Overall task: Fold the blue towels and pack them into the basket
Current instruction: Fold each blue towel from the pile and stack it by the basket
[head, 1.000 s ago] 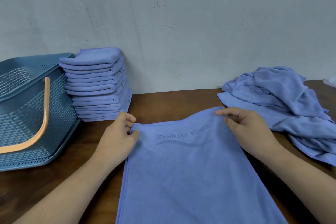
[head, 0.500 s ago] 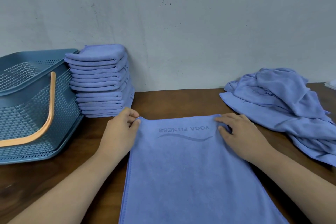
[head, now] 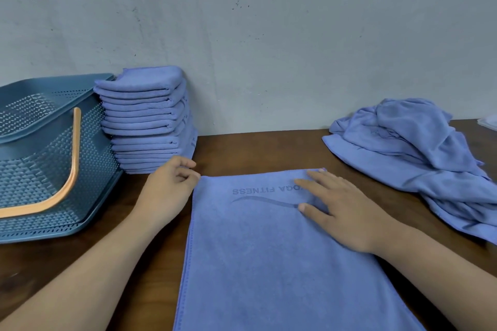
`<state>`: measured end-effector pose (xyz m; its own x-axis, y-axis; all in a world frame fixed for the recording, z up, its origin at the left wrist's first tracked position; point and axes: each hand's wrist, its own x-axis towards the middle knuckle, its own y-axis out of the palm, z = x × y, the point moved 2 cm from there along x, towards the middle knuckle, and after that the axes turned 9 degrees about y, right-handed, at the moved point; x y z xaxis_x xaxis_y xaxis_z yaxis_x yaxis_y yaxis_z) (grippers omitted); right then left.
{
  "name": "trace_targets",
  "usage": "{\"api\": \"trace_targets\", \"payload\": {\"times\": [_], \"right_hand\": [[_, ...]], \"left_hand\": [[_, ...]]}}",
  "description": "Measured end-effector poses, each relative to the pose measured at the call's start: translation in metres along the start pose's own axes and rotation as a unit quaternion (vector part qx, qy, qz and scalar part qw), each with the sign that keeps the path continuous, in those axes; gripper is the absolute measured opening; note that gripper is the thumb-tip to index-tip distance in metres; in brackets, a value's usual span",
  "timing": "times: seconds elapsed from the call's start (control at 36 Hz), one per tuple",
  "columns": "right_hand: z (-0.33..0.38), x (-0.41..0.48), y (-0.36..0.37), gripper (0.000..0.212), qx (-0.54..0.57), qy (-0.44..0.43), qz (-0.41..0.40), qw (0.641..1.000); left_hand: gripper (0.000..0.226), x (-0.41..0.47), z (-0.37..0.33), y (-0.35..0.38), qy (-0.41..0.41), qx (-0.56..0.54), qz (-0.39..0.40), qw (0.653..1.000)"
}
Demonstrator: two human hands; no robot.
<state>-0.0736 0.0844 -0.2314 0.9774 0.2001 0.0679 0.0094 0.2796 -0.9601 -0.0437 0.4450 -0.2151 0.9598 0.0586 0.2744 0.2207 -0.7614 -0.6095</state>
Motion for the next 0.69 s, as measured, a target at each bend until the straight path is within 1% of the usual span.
{"api": "trace_targets", "payload": {"times": [0.03, 0.08, 0.25, 0.36, 0.42, 0.5, 0.53, 0.58, 0.64, 0.69], "right_hand": [[0.000, -0.001, 0.000, 0.066, -0.004, 0.013, 0.023, 1.000], [0.001, -0.002, -0.002, 0.070, -0.005, 0.022, 0.043, 0.999], [0.005, -0.004, -0.003, 0.070, -0.042, 0.023, 0.061, 0.997], [0.006, -0.003, -0.003, 0.070, -0.050, 0.029, 0.078, 0.995], [0.006, -0.003, -0.003, 0.070, -0.047, 0.033, 0.084, 0.995], [0.006, -0.002, -0.003, 0.072, -0.048, 0.031, 0.084, 0.995], [0.006, -0.002, -0.003, 0.073, -0.047, 0.030, 0.085, 0.995], [0.005, -0.003, -0.002, 0.076, -0.044, 0.030, 0.089, 0.995], [0.005, -0.004, -0.003, 0.079, -0.037, 0.031, 0.091, 0.995], [0.006, -0.005, -0.003, 0.079, -0.026, 0.034, 0.091, 0.995]], "left_hand": [[0.014, -0.001, 0.000, 0.001, 0.007, 0.005, 0.001, 1.000], [0.019, -0.002, 0.000, 0.004, 0.023, 0.024, 0.003, 0.999], [0.017, -0.002, 0.001, 0.006, 0.034, 0.035, -0.037, 0.998], [0.017, -0.002, 0.002, 0.012, 0.046, 0.071, -0.026, 0.996], [0.018, -0.004, -0.001, 0.012, 0.053, 0.078, -0.032, 0.995], [0.020, -0.017, -0.024, 0.013, 0.110, 0.119, -0.045, 0.986], [0.021, -0.024, -0.038, 0.017, 0.134, 0.129, -0.033, 0.982], [0.029, -0.045, -0.066, 0.032, 0.161, 0.140, 0.034, 0.976], [0.046, -0.068, -0.084, 0.053, 0.164, 0.171, 0.130, 0.963], [0.064, -0.085, -0.085, 0.068, 0.158, 0.228, 0.210, 0.937]]}}
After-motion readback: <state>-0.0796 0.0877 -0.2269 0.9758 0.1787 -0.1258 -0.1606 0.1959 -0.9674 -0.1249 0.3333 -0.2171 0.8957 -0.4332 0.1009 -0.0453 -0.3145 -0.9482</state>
